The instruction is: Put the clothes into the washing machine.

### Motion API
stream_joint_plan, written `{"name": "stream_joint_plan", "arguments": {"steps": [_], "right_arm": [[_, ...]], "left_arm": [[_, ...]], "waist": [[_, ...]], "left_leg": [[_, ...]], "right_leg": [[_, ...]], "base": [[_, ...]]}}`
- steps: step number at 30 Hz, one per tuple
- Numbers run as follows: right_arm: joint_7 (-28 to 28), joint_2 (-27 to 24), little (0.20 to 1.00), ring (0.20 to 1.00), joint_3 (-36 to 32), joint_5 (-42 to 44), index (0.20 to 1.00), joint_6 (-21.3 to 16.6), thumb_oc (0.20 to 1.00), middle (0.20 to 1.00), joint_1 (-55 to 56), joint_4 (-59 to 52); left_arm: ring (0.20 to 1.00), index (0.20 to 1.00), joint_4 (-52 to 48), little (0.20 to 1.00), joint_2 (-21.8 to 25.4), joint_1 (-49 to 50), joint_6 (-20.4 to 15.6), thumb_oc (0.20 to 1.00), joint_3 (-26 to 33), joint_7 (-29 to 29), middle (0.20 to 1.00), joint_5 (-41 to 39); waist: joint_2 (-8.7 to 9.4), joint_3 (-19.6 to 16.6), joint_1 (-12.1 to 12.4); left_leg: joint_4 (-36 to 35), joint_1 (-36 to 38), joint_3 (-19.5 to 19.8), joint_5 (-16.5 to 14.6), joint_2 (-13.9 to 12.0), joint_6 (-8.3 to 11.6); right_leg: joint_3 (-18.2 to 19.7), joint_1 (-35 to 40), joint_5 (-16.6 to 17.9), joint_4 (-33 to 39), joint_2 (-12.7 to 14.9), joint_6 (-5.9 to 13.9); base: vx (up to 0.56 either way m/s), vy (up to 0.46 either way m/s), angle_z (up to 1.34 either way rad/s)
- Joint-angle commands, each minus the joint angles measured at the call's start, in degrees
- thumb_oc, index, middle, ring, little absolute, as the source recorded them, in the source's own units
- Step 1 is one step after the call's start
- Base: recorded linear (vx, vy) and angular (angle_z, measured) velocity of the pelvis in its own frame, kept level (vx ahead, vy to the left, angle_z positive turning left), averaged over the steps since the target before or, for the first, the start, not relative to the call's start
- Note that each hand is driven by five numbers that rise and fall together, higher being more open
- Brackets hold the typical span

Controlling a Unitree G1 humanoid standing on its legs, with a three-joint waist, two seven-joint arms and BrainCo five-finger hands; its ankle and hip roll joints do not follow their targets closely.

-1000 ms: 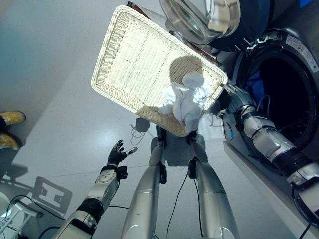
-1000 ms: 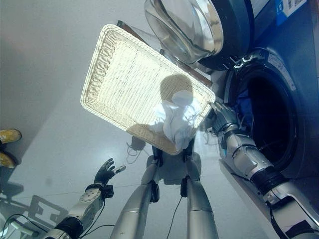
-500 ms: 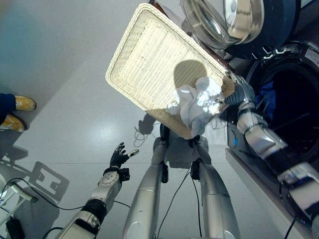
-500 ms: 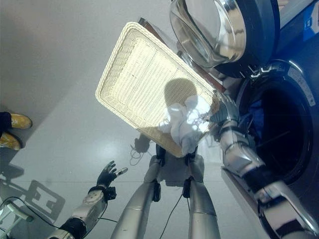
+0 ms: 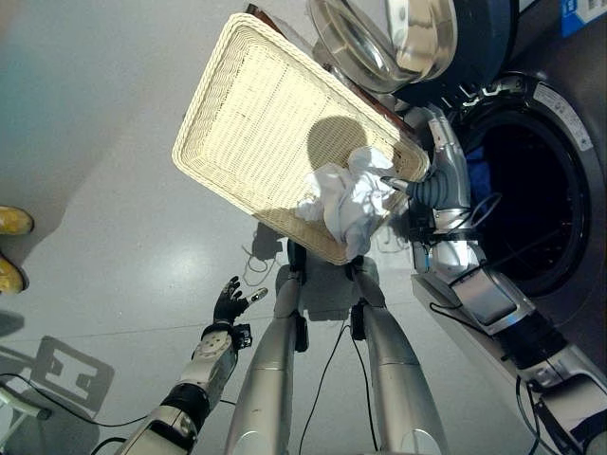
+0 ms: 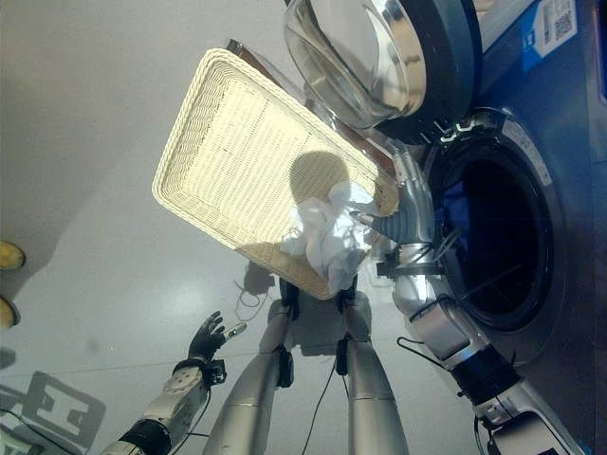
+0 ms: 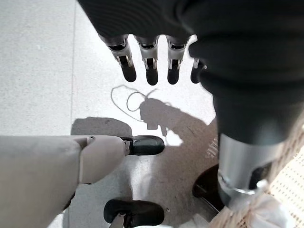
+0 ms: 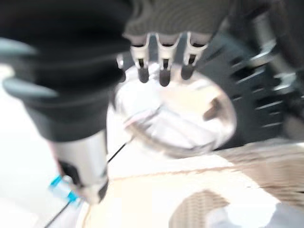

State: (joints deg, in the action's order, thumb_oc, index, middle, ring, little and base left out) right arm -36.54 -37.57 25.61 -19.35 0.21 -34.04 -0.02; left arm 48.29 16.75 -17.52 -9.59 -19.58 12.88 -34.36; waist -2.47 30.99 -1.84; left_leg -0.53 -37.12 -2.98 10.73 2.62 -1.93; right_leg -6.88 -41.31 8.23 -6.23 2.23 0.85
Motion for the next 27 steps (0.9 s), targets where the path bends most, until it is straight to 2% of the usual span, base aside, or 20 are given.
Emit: {"name": "stream_joint_plan", "arguments": {"steps": [1, 4, 6, 9, 11, 12, 13, 14, 15, 17, 19, 20, 22, 23, 25, 27], "right_arm": [[1.4, -2.2, 1.0, 1.0, 0.3, -4.6, 1.0, -2.4, 1.0, 1.0, -0.8, -6.3], [4.4, -3.4, 1.0, 1.0, 3.2, -6.5, 1.0, -3.2, 1.0, 1.0, -3.2, -6.6], [10.9, -4.5, 1.0, 1.0, 7.6, -7.5, 1.0, -1.2, 1.0, 1.0, -6.1, -5.8], [14.2, -5.1, 1.0, 1.0, 10.6, -7.6, 1.0, 0.5, 1.0, 1.0, -7.7, -3.7], [17.4, -5.6, 1.0, 1.0, 13.9, -6.8, 1.0, 3.5, 1.0, 1.0, -9.5, -1.7], [22.9, -5.4, 1.0, 1.0, 17.6, -6.4, 1.0, 7.3, 1.0, 1.0, -11.0, 3.9], [23.6, -5.5, 1.0, 1.0, 18.4, -6.5, 1.0, 8.2, 1.0, 1.0, -11.3, 4.7], [26.6, -5.3, 1.0, 1.0, 19.8, -7.0, 1.0, 10.2, 1.0, 1.0, -11.8, 7.1], [26.6, -5.3, 1.0, 1.0, 19.8, -7.0, 1.0, 10.2, 1.0, 1.0, -11.8, 7.1], [31.7, -4.5, 1.0, 1.0, 22.2, -5.6, 1.0, 14.1, 1.0, 1.0, -12.7, 11.4], [39.5, -2.0, 1.0, 1.0, 23.3, -8.4, 1.0, 18.9, 1.0, 1.0, -13.4, 18.0], [39.5, -2.0, 1.0, 1.0, 23.3, -8.4, 1.0, 18.9, 1.0, 1.0, -13.4, 18.0], [43.3, -0.5, 1.0, 1.0, 23.9, -7.8, 1.0, 21.8, 1.0, 1.0, -14.2, 22.0], [48.9, 1.3, 1.0, 1.0, 23.8, -8.7, 1.0, 24.0, 1.0, 1.0, -15.0, 25.4], [51.2, 2.3, 1.0, 1.0, 23.8, -6.7, 1.0, 25.8, 1.0, 1.0, -15.8, 28.3], [51.4, 2.4, 1.0, 1.0, 23.8, -6.7, 1.0, 25.7, 1.0, 1.0, -15.9, 28.7]], "left_arm": [[1.0, 1.0, 2.4, 1.0, 0.7, -0.2, -1.8, 1.0, 0.1, -0.1, 1.0, 3.1], [1.0, 1.0, 3.4, 1.0, 1.1, -0.8, -1.7, 1.0, 0.0, -0.6, 1.0, 3.4], [1.0, 1.0, 4.2, 1.0, 1.9, -1.8, -1.0, 1.0, -0.2, -1.1, 1.0, 3.5], [1.0, 1.0, 4.7, 1.0, 2.6, -2.5, -0.6, 1.0, -0.5, -1.6, 1.0, 3.3], [1.0, 1.0, 5.3, 1.0, 3.2, -3.2, -0.5, 1.0, -0.6, -2.1, 1.0, 3.3], [1.0, 1.0, 5.9, 1.0, 4.3, -3.8, -0.5, 1.0, -0.9, -2.9, 1.0, 3.3], [1.0, 1.0, 5.8, 1.0, 4.5, -4.0, -0.3, 1.0, -1.0, -3.0, 1.0, 3.4], [1.0, 1.0, 5.6, 1.0, 4.8, -4.2, 0.0, 1.0, -1.1, -3.1, 1.0, 3.6], [1.0, 1.0, 5.6, 1.0, 4.8, -4.2, 0.0, 1.0, -1.1, -3.1, 1.0, 3.6], [1.0, 1.0, 4.6, 1.0, 5.5, -4.5, 0.9, 1.0, -1.7, -2.8, 1.0, 3.8], [1.0, 1.0, 3.4, 1.0, 6.0, -5.2, 2.2, 1.0, -2.4, -2.7, 1.0, 4.0], [1.0, 1.0, 3.4, 1.0, 6.0, -5.2, 2.2, 1.0, -2.4, -2.7, 1.0, 4.0], [1.0, 1.0, 2.9, 1.0, 6.3, -5.8, 3.0, 1.0, -2.7, -2.9, 1.0, 4.5], [1.0, 1.0, 2.4, 1.0, 6.2, -6.1, 3.6, 1.0, -2.8, -2.9, 1.0, 5.2], [1.0, 1.0, 2.1, 1.0, 6.4, -6.4, 4.1, 1.0, -3.1, -3.1, 1.0, 5.6], [1.0, 1.0, 2.1, 1.0, 6.4, -6.4, 4.2, 1.0, -3.1, -3.2, 1.0, 5.6]], "waist": [[-0.27, -1.2, 2.1], [0.02, -1.2, 2.5], [0.36, -1.2, 2.9], [0.61, -1.2, 3.3], [0.87, -1.2, 3.6], [1.22, -1.2, 4.1], [1.28, -1.2, 4.2], [1.35, -1.2, 4.5], [1.35, -1.2, 4.5], [1.4, -1.2, 5.1], [1.09, -1.2, 5.8], [1.09, -1.2, 5.8], [0.82, -1.2, 6.5], [0.48, -1.2, 7.0], [0.2, -1.2, 7.5], [0.17, -1.2, 7.5]], "left_leg": [[1.4, -0.1, -1.0, -3.1, 0.9, 1.95], [1.7, -0.1, -0.7, -3.1, 0.9, 2.05], [2.0, -0.2, -0.3, -3.2, 1.0, 2.19], [2.2, -0.2, -0.1, -3.2, 1.1, 2.25], [2.1, -0.1, 0.1, -3.1, 1.1, 2.3], [2.3, -0.3, 0.4, -3.0, 1.0, 2.47], [2.2, -0.3, 0.5, -3.0, 0.9, 2.49], [2.1, -0.4, 0.7, -2.8, 1.0, 2.49], [2.1, -0.4, 0.7, -2.8, 1.0, 2.49], [1.9, -0.6, 1.1, -2.6, 0.9, 2.59], [1.9, -1.1, 1.4, -2.2, 1.1, 2.7], [1.9, -1.1, 1.4, -2.2, 1.1, 2.7], [1.7, -1.2, 1.7, -1.9, 1.2, 2.66], [1.7, -1.5, 2.0, -1.7, 1.3, 2.72], [1.8, -1.7, 2.2, -1.6, 1.4, 2.78], [1.8, -1.7, 2.2, -1.5, 1.5, 2.79]], "right_leg": [[-2.2, -0.4, -3.7, -5.6, 0.2, 5.94], [-2.7, -0.1, -3.8, -5.4, 0.3, 6.01], [-3.2, 0.2, -3.7, -5.3, 0.5, 6.14], [-3.6, 0.3, -3.7, -5.2, 0.6, 6.17], [-4.1, 0.6, -3.6, -5.0, 0.7, 6.2], [-4.6, 0.7, -3.5, -4.9, 0.8, 6.14], [-4.8, 0.8, -3.4, -4.8, 0.9, 6.14], [-5.1, 0.8, -3.3, -4.7, 1.0, 6.08], [-5.1, 0.8, -3.3, -4.7, 1.0, 6.08], [-5.7, 0.8, -3.2, -4.6, 1.1, 6.01], [-6.3, 0.5, -3.0, -4.4, 1.4, 5.72], [-6.3, 0.5, -3.0, -4.4, 1.4, 5.72], [-6.9, 0.5, -2.9, -4.3, 1.6, 5.53], [-7.2, 0.3, -2.9, -4.3, 1.7, 5.28], [-7.5, 0.2, -2.9, -4.4, 1.9, 5.1], [-7.6, 0.2, -2.9, -4.3, 1.9, 5.07]], "base": [[0.0, 0.0, 0.0], [-0.01, -0.053, 0.01], [-0.01, -0.07, 0.07], [0.0, -0.055, 0.05], [-0.01, -0.076, 0.11], [-0.01, -0.098, 0.11], [0.0, -0.102, 0.15], [0.0, -0.041, 0.12], [0.0, -0.06, 0.17], [0.0, -0.069, 0.11], [0.0, -0.058, 0.06], [0.01, -0.041, 0.08], [0.01, -0.05, 0.11], [0.01, -0.056, 0.09], [0.01, -0.026, 0.03], [0.0, -0.018, 0.05]]}}
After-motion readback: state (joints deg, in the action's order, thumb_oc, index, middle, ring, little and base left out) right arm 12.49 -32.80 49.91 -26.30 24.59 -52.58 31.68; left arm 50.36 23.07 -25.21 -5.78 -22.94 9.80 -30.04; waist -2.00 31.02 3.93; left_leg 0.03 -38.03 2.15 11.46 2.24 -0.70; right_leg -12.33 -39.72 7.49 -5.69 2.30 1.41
